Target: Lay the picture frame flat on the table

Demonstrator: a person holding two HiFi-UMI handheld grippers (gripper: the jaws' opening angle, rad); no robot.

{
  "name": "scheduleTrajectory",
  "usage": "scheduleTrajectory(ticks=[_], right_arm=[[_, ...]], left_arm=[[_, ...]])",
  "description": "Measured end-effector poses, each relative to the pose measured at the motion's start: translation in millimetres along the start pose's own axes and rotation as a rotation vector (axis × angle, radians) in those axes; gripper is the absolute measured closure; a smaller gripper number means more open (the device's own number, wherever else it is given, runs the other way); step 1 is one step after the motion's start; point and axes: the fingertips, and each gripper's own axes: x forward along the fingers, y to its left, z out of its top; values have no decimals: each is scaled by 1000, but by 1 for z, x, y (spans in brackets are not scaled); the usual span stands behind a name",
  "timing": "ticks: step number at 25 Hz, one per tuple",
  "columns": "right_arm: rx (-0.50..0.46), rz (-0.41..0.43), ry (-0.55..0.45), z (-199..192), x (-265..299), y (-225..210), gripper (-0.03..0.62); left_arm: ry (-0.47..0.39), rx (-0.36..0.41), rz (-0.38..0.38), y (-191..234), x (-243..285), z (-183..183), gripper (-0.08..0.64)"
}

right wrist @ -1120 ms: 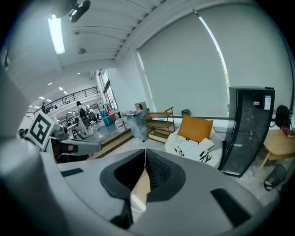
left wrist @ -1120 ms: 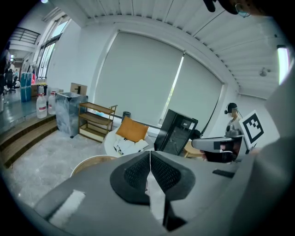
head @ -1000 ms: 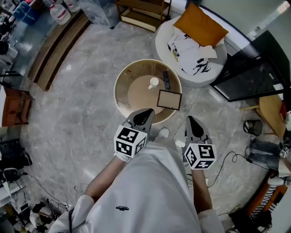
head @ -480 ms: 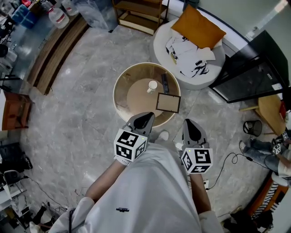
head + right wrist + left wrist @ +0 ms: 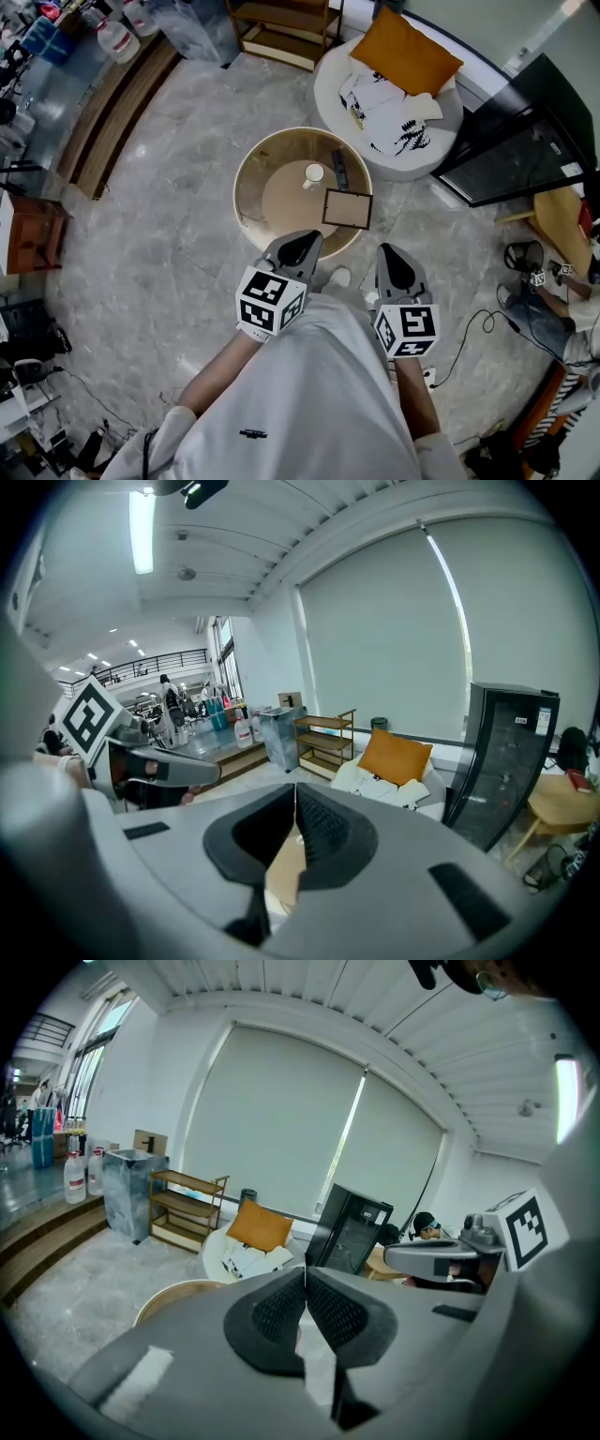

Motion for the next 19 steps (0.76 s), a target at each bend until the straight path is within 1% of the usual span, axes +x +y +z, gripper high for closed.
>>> scheduleTrajectory(ticks=[8,19], right_arm=[[1,9,-9,2,-5,-2,586],[4,11,0,-5,-9,-7,586]], left_arm=[[5,11,3,-8,-3,-1,552],[8,15,12,-14,-4,-2,552]])
